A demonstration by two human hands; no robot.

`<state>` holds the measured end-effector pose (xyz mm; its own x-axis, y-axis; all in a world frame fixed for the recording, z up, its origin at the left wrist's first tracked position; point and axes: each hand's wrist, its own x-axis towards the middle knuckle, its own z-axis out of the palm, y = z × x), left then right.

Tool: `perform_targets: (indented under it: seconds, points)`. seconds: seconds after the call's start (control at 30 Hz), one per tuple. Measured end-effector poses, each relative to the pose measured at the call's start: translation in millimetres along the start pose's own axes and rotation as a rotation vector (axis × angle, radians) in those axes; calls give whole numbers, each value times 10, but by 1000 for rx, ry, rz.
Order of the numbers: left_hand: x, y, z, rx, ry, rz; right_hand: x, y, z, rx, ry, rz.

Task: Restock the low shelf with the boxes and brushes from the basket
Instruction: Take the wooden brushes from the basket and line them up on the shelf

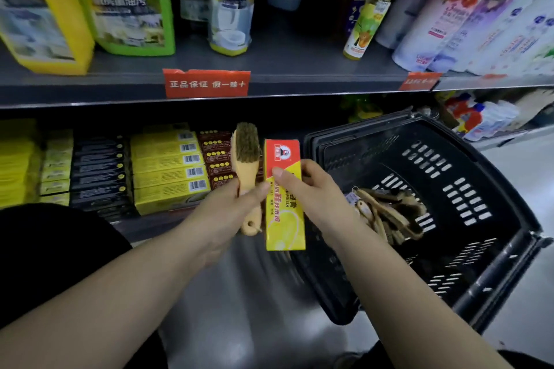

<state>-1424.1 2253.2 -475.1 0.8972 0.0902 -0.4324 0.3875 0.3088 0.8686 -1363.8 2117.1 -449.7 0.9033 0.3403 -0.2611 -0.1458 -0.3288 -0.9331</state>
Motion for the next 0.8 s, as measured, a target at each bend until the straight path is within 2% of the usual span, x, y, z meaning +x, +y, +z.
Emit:
perform_targets:
  seconds: [0.1, 0.2, 0.3, 0.37, 0.57, 0.63, 0.8]
  points:
    - [-21, -72, -243, -150, 224, -112, -16, 90, 146, 122, -16, -50]
    - [-27, -158, -504, -214, 367, -211, -14, 144, 307, 91, -157, -169]
    - [-27, -192, -723, -316, 378, -257, -17, 133, 499, -20, -316, -253]
    - [-27, -197, -858, -358, 347, -260, -14, 145, 649, -125, -348, -310]
    - [-116, -249, -1130, -266, 320, -270, 15, 276, 986, -198, -497, -369]
    - [-123, -283, -1196, -313, 373, -225, 55, 333, 1041, -152, -493, -344]
    - [-137, -337, -1381, -365, 559, -123, 172, 396, 1200, 3, -309, -26]
